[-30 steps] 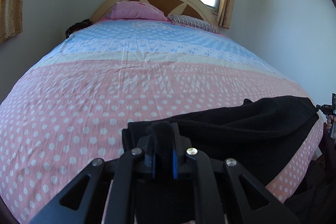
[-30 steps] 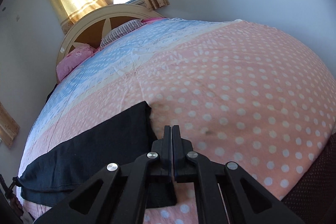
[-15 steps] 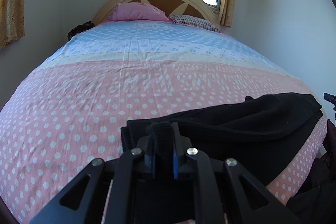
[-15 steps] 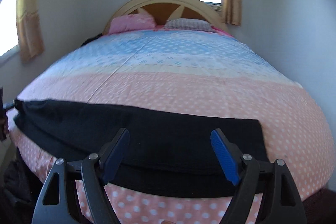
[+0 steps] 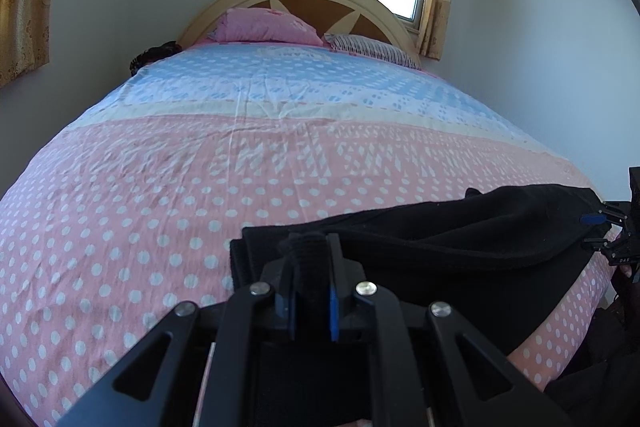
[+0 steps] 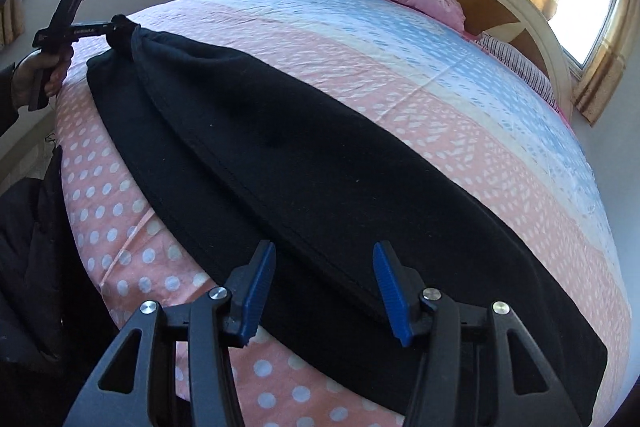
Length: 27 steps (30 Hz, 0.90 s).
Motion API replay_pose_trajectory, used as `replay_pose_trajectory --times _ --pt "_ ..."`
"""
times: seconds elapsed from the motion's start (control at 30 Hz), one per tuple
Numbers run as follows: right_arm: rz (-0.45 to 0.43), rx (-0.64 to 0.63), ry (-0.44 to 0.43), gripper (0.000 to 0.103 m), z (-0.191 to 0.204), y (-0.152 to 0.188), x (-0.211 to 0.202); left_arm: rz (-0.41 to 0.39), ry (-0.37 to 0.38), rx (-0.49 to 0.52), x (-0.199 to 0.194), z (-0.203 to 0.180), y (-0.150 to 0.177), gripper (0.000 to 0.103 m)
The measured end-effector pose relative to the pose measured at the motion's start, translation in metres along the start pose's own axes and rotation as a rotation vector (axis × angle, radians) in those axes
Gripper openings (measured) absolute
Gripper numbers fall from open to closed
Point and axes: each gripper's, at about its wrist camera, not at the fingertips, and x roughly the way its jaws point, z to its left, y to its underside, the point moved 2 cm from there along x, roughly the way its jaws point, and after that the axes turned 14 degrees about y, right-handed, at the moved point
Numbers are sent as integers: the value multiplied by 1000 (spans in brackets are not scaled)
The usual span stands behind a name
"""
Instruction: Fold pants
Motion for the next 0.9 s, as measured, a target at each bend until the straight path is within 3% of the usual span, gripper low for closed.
replay_pose_trajectory --times 0.1,0.17,0.23,0.27,0.47,0.6,0.77,0.9 --pt "5 -8 -2 49 2 -2 8 0 2 0 0 0 0 12" --pt "8 13 -37 24 3 -2 10 -1 3 -4 0 1 -1 12" --pt "13 9 -43 6 5 -4 10 -2 1 0 1 0 -1 12" --pt "0 6 -31 4 5 -6 7 -5 -1 6 0 -1 -2 12" --pt "-58 42 -71 3 -3 -9 -29 -31 28 26 -13 -4 -7 12" --pt "-40 22 -92 3 -1 1 -36 -16 54 35 -16 -8 3 12" --pt "30 -13 -95 3 15 14 -14 23 23 -20 -15 4 21 33" --pt "25 -5 -97 3 14 14 -13 8 -5 -24 -35 10 24 47"
